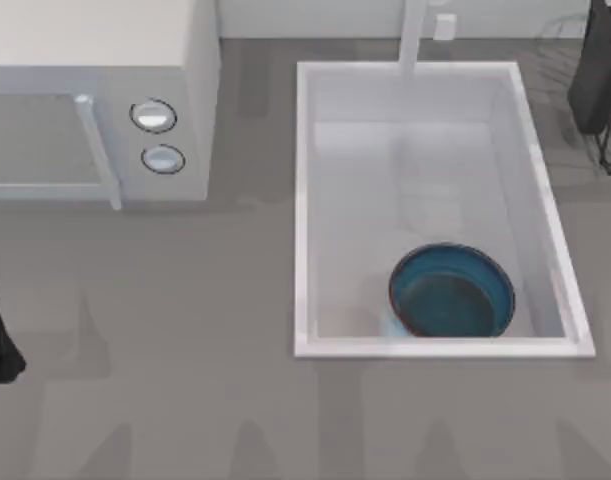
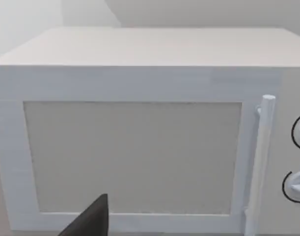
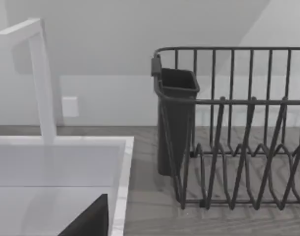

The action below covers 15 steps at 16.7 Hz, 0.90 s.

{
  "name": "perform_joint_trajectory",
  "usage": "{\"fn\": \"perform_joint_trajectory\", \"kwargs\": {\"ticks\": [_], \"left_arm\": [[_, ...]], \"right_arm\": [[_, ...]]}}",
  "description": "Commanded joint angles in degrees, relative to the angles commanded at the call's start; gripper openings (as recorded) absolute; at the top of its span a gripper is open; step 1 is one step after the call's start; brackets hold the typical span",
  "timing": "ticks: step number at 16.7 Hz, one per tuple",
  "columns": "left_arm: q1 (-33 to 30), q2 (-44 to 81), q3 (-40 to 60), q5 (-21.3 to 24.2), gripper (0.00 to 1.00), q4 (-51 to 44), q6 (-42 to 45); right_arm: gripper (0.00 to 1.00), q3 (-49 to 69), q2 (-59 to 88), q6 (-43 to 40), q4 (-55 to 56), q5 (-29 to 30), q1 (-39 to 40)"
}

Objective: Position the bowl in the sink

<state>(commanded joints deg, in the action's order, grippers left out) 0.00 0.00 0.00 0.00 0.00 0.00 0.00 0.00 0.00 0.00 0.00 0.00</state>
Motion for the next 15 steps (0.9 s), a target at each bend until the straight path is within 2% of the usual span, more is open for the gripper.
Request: {"fn": "perform_joint_trajectory", "kwargs": {"ticks": [4,7,11,15], "left_arm": [[0.0,0.0,0.0,0.0,1.00,0.0,0.0],[0.0,0.0,0.0,0.0,1.00,0.0,0.0],[0.0,0.0,0.0,0.0,1.00,0.0,0.0],[0.0,0.0,0.0,0.0,1.00,0.0,0.0]], "right_arm": [[1.00,1.4,1.6,0.1,-1.1,-0.2,0.6],[1.00,7.6,8.4,0.7,-5.9,-0.5,2.5],[1.00,20.9,25.7,2.5,-15.6,-0.4,5.4],[1.00,36.6,49.7,5.8,-27.1,-0.4,8.1]]}}
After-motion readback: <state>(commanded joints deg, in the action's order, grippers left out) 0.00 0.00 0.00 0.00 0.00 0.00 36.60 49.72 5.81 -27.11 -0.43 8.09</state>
